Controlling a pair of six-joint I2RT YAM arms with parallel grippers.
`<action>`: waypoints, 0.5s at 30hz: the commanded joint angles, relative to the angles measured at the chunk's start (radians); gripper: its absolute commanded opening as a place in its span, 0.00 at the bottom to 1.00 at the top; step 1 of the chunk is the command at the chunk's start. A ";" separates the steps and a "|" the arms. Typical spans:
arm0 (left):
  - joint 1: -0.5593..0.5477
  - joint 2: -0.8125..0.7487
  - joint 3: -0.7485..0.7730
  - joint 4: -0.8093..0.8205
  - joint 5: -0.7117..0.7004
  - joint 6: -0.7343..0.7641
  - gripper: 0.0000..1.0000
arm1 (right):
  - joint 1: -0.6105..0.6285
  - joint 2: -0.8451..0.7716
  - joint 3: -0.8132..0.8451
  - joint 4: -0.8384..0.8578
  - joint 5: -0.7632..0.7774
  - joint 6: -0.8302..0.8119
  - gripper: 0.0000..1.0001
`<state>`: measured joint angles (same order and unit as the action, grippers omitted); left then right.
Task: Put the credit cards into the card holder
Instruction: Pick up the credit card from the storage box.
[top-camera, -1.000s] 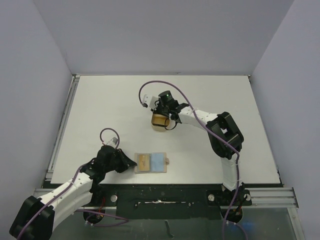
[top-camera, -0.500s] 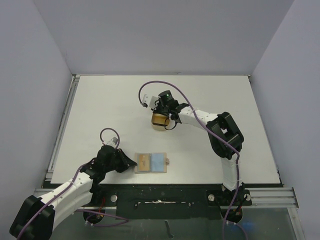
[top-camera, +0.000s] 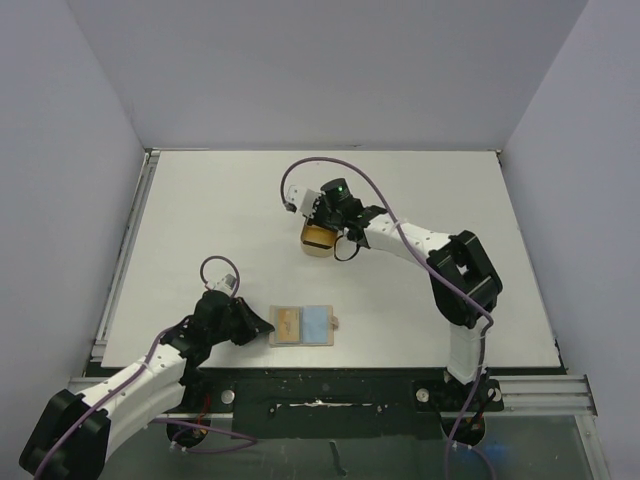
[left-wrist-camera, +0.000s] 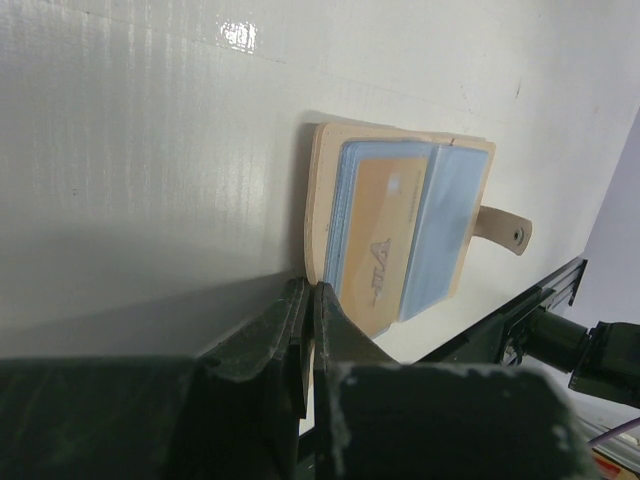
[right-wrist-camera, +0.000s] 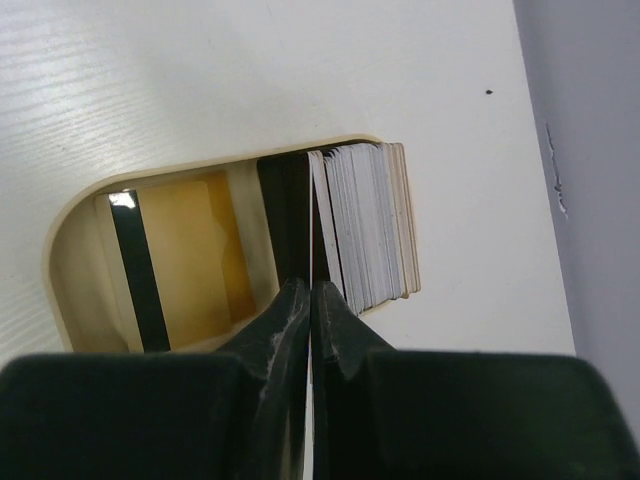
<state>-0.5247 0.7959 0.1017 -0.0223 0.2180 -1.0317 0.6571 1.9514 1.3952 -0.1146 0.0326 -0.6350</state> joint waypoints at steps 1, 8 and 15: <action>-0.003 0.005 0.030 0.050 0.000 0.010 0.00 | 0.002 -0.110 -0.012 0.020 -0.040 0.048 0.00; -0.003 -0.017 0.049 0.011 -0.014 0.009 0.13 | 0.003 -0.195 -0.017 -0.013 -0.056 0.239 0.00; -0.003 -0.059 0.112 -0.122 -0.085 0.017 0.30 | 0.009 -0.353 -0.133 0.037 -0.115 0.579 0.00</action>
<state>-0.5247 0.7689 0.1329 -0.0860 0.1871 -1.0313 0.6563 1.7248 1.3128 -0.1425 -0.0227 -0.2993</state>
